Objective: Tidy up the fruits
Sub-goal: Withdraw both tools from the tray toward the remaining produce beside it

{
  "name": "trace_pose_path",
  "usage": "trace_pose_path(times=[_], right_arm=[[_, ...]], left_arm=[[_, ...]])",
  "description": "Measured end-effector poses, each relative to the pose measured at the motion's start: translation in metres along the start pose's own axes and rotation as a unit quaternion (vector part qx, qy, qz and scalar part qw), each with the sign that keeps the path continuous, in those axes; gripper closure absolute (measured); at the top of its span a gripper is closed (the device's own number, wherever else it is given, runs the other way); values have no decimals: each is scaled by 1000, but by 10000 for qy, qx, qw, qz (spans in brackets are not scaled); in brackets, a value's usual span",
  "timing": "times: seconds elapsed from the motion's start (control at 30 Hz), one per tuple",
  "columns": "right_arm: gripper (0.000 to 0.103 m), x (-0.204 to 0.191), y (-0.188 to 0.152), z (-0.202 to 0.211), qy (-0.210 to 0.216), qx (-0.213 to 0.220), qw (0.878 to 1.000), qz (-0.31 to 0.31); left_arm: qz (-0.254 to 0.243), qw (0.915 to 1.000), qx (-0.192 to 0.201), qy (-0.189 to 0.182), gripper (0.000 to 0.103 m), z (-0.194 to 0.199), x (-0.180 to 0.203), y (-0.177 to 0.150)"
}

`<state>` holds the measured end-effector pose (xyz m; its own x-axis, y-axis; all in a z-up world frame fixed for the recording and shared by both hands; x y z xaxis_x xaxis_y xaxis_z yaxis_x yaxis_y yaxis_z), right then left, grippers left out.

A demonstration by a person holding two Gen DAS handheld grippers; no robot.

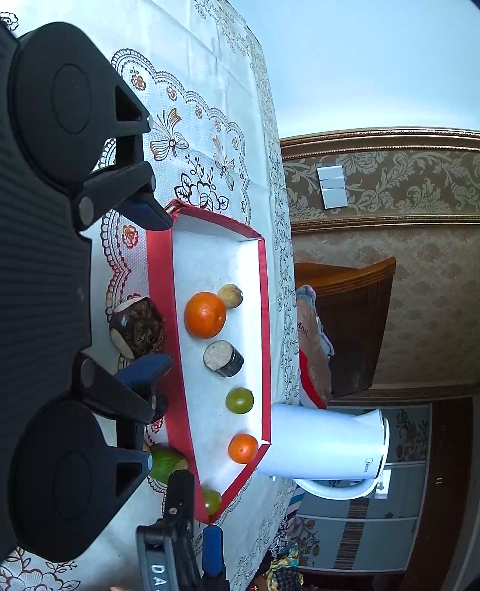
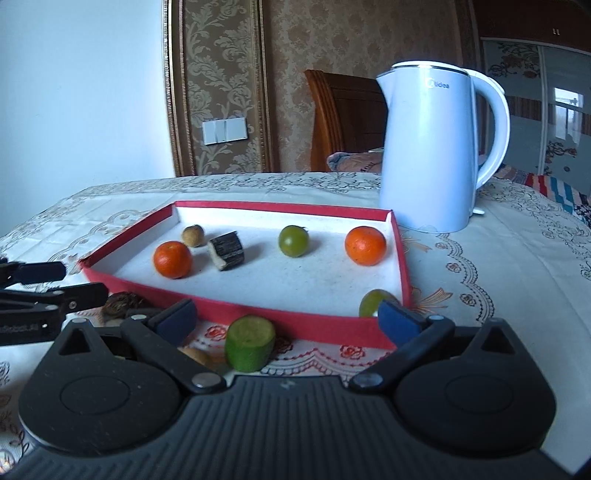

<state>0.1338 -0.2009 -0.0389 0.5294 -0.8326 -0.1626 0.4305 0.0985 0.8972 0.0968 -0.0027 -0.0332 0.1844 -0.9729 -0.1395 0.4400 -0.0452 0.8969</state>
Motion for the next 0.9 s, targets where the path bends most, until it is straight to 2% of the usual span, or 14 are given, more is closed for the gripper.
trace_pose_path(times=[0.2,0.5,0.67,0.8,0.9], right_arm=[[0,1,-3,3,-16,-1,10000,-47],[0,4,-4,1,-38,-42,9999,-122],[0,6,-6,0,-42,-74,9998,-186],[0,5,-6,2,-15,-69,9998,-182],[0,2,-9,4,203,-114,9995,-198]], left_arm=[[-246,9996,-162,-47,29,-5,8,-6],[-529,9964,-621,-239,29,-18,20,-18],[-151,9957,-913,-52,28,-30,4,-18],[225,9933,-991,555,28,-35,-21,-18],[415,9929,-994,501,28,-34,-28,-16]])
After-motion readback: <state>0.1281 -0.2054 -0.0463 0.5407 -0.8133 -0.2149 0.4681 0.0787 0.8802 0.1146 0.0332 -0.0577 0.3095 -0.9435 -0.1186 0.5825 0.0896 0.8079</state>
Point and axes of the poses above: each gripper's, at about its wrist camera, not at the fingertips, and z roughly against the way its jaws point, x to its right, y to its top, the point moved 8 cm from there along -z, roughly the way its jaws point, and after that the axes turned 13 degrees about y, right-handed, at the moved point
